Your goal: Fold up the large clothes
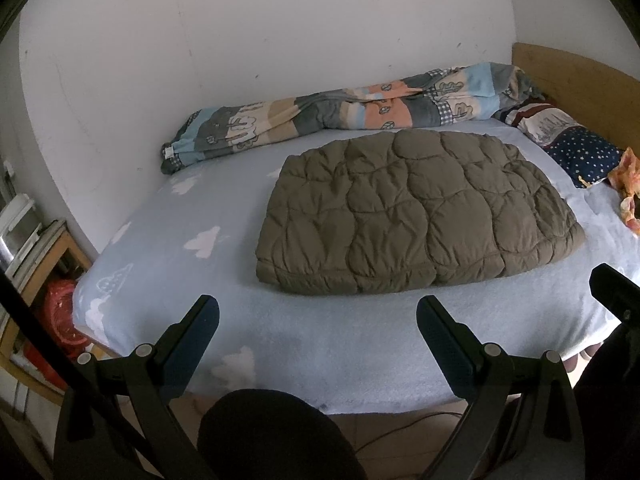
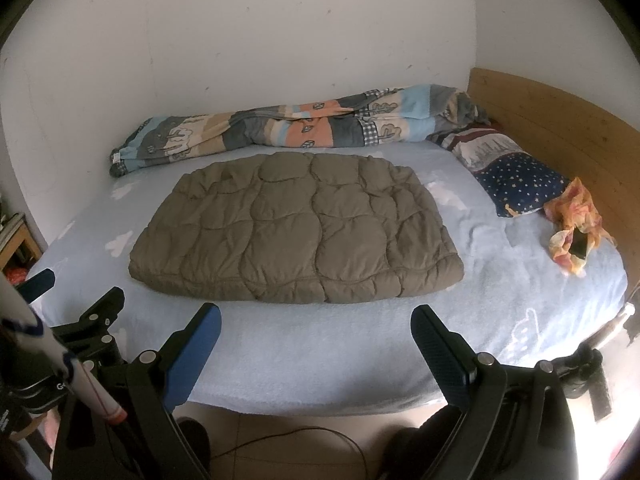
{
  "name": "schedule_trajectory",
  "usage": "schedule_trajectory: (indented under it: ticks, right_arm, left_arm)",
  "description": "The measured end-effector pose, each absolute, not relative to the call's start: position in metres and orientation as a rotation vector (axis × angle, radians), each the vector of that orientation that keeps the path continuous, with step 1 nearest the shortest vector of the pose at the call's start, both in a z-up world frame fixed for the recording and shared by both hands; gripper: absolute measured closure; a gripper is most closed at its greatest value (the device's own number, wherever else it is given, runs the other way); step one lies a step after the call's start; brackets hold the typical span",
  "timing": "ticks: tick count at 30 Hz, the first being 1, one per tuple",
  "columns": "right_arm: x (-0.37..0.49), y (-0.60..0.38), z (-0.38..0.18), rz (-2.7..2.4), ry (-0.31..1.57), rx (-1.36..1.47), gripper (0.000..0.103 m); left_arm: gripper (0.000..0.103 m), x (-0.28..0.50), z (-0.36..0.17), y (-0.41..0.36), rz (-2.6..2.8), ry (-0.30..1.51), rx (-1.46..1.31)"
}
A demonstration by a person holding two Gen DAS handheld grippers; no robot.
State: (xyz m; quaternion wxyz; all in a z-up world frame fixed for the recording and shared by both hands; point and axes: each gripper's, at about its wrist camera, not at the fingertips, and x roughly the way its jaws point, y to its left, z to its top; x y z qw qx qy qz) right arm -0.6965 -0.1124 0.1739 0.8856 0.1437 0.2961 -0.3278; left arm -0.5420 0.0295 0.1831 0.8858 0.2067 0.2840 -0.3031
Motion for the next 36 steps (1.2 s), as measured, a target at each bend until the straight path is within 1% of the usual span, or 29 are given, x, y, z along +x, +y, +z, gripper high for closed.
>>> schedule_trajectory:
  ticks: [36]
  right_arm:
    - [-0.6992, -0.1101, 0.1733, -0.677, 0.620, 0.301, 0.005]
  left_arm:
    - [0.004, -0.5398, 0.1803, 0.0371, -0.653, 0.610, 0.421]
